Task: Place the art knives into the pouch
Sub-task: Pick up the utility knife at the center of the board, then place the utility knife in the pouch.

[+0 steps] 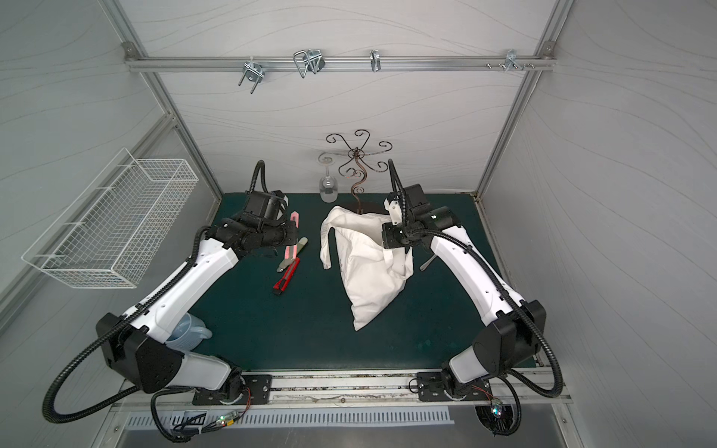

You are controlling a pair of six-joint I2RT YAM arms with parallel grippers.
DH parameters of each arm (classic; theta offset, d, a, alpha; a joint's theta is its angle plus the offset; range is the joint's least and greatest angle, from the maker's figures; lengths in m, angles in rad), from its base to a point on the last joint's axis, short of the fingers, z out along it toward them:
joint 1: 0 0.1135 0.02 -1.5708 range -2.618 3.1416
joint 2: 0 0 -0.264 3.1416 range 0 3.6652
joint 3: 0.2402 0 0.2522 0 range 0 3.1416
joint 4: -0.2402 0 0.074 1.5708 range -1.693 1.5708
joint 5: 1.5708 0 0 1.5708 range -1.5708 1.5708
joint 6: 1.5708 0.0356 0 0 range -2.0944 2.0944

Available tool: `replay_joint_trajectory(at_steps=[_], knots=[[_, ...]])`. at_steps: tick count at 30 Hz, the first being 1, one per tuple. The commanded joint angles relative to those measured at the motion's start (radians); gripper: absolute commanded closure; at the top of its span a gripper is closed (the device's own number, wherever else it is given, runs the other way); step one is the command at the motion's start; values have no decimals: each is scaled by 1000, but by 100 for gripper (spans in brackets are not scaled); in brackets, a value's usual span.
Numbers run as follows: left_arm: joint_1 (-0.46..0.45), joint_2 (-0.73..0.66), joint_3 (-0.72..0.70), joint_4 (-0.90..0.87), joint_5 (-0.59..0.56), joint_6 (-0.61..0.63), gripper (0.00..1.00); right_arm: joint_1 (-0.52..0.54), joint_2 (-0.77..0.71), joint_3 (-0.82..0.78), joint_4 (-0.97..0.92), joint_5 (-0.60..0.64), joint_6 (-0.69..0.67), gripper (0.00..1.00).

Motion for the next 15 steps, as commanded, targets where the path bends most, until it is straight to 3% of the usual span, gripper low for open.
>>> replay_joint_trajectory(at_steps=[1, 11, 15], knots=[[-52, -2, 132, 86, 9, 6, 67, 23, -32, -4, -25, 4, -11, 100], [-186, 90, 262, 361, 109, 72, 63, 33, -46, -14, -27, -26, -10, 100], [-230, 126, 254, 498, 135, 113, 62, 34, -52, -16, -27, -37, -11, 100]])
